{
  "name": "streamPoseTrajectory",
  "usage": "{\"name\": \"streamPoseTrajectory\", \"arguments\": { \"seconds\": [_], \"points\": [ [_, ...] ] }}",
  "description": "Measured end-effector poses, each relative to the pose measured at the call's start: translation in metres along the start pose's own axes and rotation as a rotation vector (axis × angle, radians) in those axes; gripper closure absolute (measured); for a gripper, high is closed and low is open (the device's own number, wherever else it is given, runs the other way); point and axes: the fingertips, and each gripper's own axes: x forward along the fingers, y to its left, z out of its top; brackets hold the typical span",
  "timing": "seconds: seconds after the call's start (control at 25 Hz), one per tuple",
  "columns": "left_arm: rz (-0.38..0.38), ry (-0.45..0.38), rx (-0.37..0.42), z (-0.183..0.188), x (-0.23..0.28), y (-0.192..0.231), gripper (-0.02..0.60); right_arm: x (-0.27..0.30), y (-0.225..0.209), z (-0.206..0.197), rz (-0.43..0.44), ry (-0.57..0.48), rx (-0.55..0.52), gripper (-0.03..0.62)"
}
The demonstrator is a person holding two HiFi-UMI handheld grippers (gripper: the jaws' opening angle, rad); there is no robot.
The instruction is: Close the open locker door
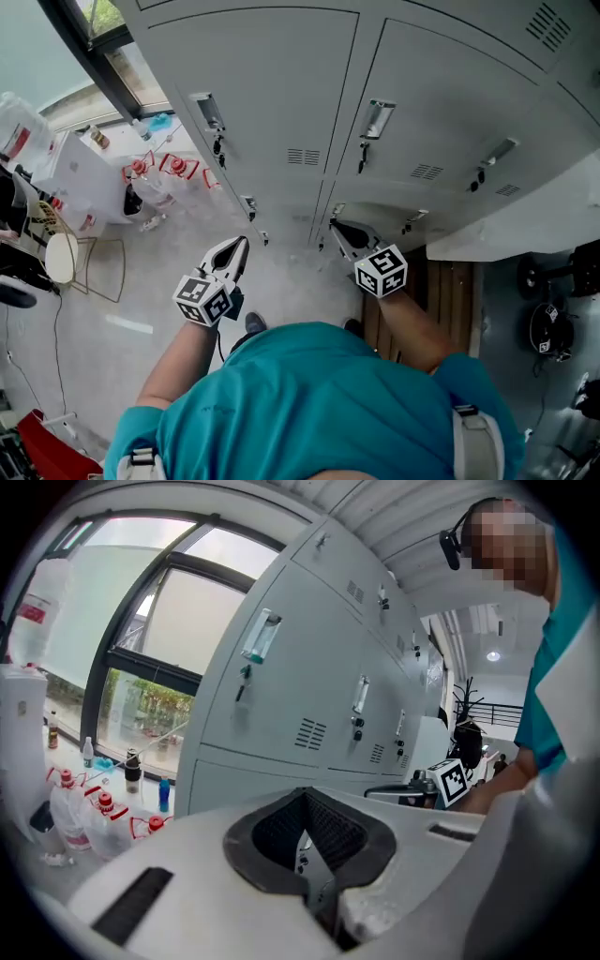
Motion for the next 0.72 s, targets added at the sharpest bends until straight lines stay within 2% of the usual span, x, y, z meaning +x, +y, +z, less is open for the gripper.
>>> {"name": "streamPoseTrajectory", "arguments": {
  "seconds": [0.32, 0.56, 0.72],
  "points": [
    [-0.085, -0.091, 0.110, 0.082, 0.026, -0.086, 0.578, -0.090, -0.036, 0.072, -0.060, -0.076, -0.054, 0.595],
    [-0.127, -0.178, 0.154, 0.138, 0.054, -0.155, 0.578, -0.161, -0.068, 0.132, -0.074, -0.182, -0.053, 0.595],
    [-0.130, -0.230, 0.161, 0.161, 0.070, -0.207, 0.578, -0.203, -0.094, 0.155, -0.073, -0.175, -0.054, 0.595]
  ]
}}
